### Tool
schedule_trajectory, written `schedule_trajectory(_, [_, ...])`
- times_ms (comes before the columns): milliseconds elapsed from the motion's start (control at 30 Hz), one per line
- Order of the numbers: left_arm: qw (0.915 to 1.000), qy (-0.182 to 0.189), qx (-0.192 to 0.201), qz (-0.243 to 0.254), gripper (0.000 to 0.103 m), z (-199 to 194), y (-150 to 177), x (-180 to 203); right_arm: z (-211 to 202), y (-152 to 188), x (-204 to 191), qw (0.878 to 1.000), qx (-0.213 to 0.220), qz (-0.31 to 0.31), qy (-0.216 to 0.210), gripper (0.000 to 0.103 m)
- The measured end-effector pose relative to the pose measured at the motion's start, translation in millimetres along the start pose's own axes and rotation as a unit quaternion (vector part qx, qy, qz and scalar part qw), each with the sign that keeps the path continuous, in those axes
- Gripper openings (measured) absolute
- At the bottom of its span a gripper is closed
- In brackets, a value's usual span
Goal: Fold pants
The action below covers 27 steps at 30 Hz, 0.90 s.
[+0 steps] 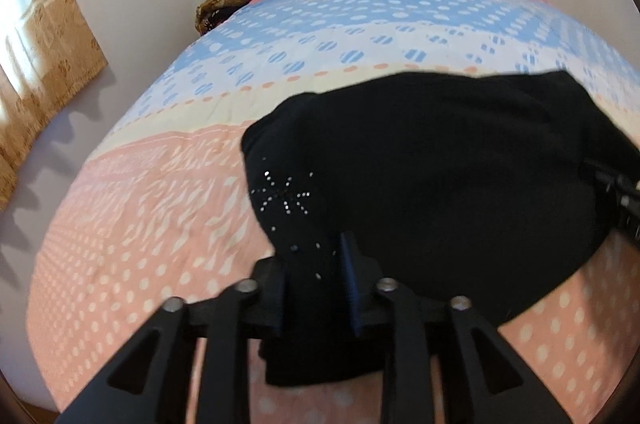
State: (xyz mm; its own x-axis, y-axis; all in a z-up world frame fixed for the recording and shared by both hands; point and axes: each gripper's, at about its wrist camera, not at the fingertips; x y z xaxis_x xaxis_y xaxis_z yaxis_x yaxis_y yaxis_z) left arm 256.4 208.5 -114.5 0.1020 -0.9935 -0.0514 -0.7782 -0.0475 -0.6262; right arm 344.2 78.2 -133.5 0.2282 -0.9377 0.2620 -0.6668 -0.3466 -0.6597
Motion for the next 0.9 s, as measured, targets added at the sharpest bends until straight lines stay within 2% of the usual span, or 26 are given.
schedule_trajectory(33, [0.9998,-0.020,0.003,0.006,0.052,-1,3,0,0,1,-1,1.000,0.001,-0.006,0.003,0.030])
schedule_trajectory(67, [0.9990,-0.043,0.008,0.011,0.071,-3,5,-2,0,0,0,1.000,0.000,-0.004,0.003,0.031])
schedule_trajectory(100, [0.9986,-0.052,0.009,0.008,0.078,-4,6,-5,1,0,1,1.000,-0.002,0.001,0.001,0.033])
schedule_trajectory(233, [0.9989,-0.042,0.001,-0.019,0.090,-10,11,-21,4,1,7,1.000,0.000,0.018,0.024,0.062])
schedule_trajectory(400, [0.9990,-0.045,-0.006,-0.008,0.102,-27,24,-30,-5,8,41,0.995,-0.004,0.095,-0.041,0.063])
schedule_trajectory(467, [0.9991,-0.041,-0.006,-0.014,0.103,-37,33,-39,-20,14,53,0.992,0.014,0.118,-0.029,0.063])
schedule_trajectory(533, [0.9980,-0.056,-0.010,-0.027,0.103,-42,36,-50,-40,20,61,0.990,0.044,0.132,0.001,0.063])
schedule_trajectory(600, [0.9971,-0.063,0.003,-0.042,0.102,-52,37,-62,-63,24,57,0.988,0.092,0.120,0.028,0.062])
schedule_trajectory(633, [0.9971,-0.055,0.018,-0.050,0.102,-59,35,-65,-71,24,53,0.987,0.112,0.110,0.027,0.045])
schedule_trajectory(667, [0.9967,-0.042,0.036,-0.059,0.102,-66,30,-67,-77,21,47,0.987,0.128,0.095,0.016,0.024])
schedule_trajectory(700, [0.9958,-0.027,0.055,-0.068,0.100,-73,24,-68,-80,17,36,0.988,0.133,0.073,0.000,0.022])
schedule_trajectory(800, [0.9916,0.013,0.099,-0.082,0.091,-80,0,-57,-68,10,18,0.992,0.105,0.055,-0.051,0.022])
schedule_trajectory(833, [0.9912,0.026,0.104,-0.078,0.091,-78,-7,-50,-62,10,16,0.993,0.094,0.052,-0.056,0.022])
schedule_trajectory(867, [0.9907,0.042,0.109,-0.070,0.090,-72,-13,-41,-48,12,11,0.995,0.064,0.045,-0.054,0.022])
schedule_trajectory(900, [0.9904,0.053,0.109,-0.066,0.084,-64,-19,-32,-35,16,9,0.997,0.039,0.043,-0.053,0.022])
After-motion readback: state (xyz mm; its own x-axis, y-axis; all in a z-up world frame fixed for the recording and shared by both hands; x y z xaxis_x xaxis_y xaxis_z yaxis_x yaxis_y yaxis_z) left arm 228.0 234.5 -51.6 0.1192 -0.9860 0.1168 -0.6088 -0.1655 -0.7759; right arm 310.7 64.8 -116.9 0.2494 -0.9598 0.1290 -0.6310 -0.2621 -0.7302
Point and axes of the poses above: each gripper's, at about its wrist camera, not at the fingertips, and z roughly the way its jaws point, x to its right, y to its underside, and after that the axes turned 13 degrees about y, right-handed
